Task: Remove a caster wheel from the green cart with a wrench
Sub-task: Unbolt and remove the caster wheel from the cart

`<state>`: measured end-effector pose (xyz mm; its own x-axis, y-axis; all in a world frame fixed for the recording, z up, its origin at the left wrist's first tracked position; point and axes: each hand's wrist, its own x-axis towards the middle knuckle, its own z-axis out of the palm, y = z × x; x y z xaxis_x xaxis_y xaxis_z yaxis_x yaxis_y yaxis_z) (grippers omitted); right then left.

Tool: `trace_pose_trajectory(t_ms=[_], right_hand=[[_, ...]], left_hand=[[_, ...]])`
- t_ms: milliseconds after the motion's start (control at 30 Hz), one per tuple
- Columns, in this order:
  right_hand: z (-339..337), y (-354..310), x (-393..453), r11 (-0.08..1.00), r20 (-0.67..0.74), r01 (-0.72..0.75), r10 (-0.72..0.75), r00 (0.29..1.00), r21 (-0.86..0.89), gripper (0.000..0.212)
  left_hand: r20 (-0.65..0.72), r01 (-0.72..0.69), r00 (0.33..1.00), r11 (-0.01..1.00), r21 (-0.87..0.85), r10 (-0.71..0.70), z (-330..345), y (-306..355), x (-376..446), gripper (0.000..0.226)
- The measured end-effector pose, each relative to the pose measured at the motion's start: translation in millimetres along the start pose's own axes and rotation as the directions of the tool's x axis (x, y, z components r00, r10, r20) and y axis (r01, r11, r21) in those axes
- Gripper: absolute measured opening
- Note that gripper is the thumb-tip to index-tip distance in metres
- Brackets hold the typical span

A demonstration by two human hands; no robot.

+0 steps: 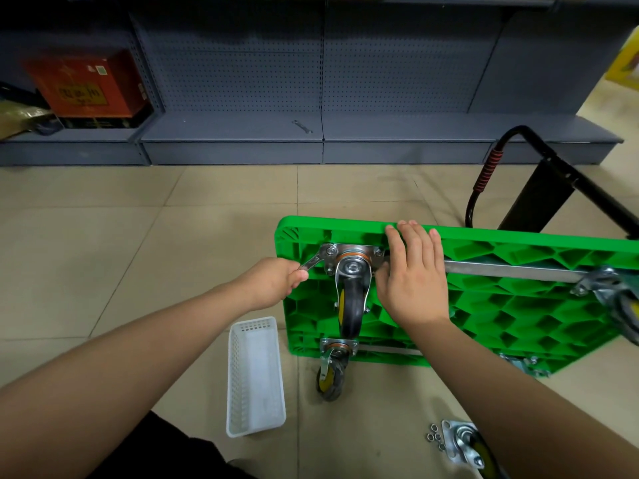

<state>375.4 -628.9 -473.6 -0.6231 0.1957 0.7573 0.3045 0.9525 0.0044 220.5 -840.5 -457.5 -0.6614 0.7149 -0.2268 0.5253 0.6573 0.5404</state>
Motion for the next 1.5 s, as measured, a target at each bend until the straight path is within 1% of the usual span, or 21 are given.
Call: trace_pose_trajectory(t_ms=[67,133,233,300,467,567,667,800,933,1067,1200,1367,1433,1500], right_hand=[[1,-2,0,1.0,-0.004,0.002,-0.002,1.0,-0.003,0.056],[2,-3,-1,1.0,-0.012,0.004,-0.004,1.0,-0.012,0.056],[2,-7,-1,1.0,-0.021,-0.014,0.014,1.0,-0.011,0.056],[2,-9,-1,1.0,-0.02,-0.02,0.019,1.0,-0.014,0.056],[-1,-8,-1,1.0,-0.011,-0.003,0.003,1.0,-0.012,0.056],[-2,-7,-1,1.0,-0.017,-0.006,0.006,1.0,-0.008,0.055],[-2,-9,-1,1.0,-0.017,-0.014,0.014,1.0,-0.006,0.054],[-2,-8,-1,1.0,-0.013,-0.014,0.014,1.0,0.0,0.054],[-2,-9,-1,1.0,-0.014,-0.014,0.014,1.0,0.001,0.054],[-2,-10,0,1.0,-0.015,-0.021,0.021,1.0,0.003,0.055],[-3,-11,0,1.0,-0.009,-0.022,0.022,1.0,0.002,0.056],[-5,-11,0,1.0,0.005,-0.021,0.021,1.0,0.0,0.056],[-5,-10,0,1.0,0.008,-0.018,0.018,1.0,-0.003,0.056],[-5,-11,0,1.0,0.012,-0.021,0.021,1.0,-0.005,0.056]], left_hand=[[-0.018,-0.005,1.0,1.0,0.001,0.005,2,0,-1,0.037],[-0.029,-0.003,1.0,0.999,-0.041,0.002,6,-3,0,0.036],[-0.04,0.005,0.999,0.986,-0.165,-0.012,12,-7,0,0.033],[-0.024,0.009,1.0,0.965,-0.263,-0.016,22,-7,-6,0.029],[0.059,0.075,0.997,0.874,-0.481,-0.053,54,-5,-19,0.028],[0.104,0.129,0.991,0.819,-0.56,-0.084,66,-5,-18,0.028],[0.162,0.191,0.98,0.743,-0.642,-0.112,79,-3,-15,0.028],[0.172,0.201,0.979,0.641,-0.741,-0.109,95,-1,-5,0.028],[0.18,0.203,0.979,0.575,-0.792,-0.097,106,0,3,0.029],[0.201,0.21,0.977,0.55,-0.808,-0.077,112,1,11,0.027],[0.225,0.217,0.973,0.551,-0.806,-0.054,114,-3,20,0.024],[0.253,0.233,0.966,0.582,-0.779,-0.048,111,-7,27,0.028],[0.28,0.251,0.959,0.569,-0.783,-0.038,111,-9,29,0.03],[0.333,0.297,0.942,0.547,-0.783,-0.035,114,-9,30,0.036]])
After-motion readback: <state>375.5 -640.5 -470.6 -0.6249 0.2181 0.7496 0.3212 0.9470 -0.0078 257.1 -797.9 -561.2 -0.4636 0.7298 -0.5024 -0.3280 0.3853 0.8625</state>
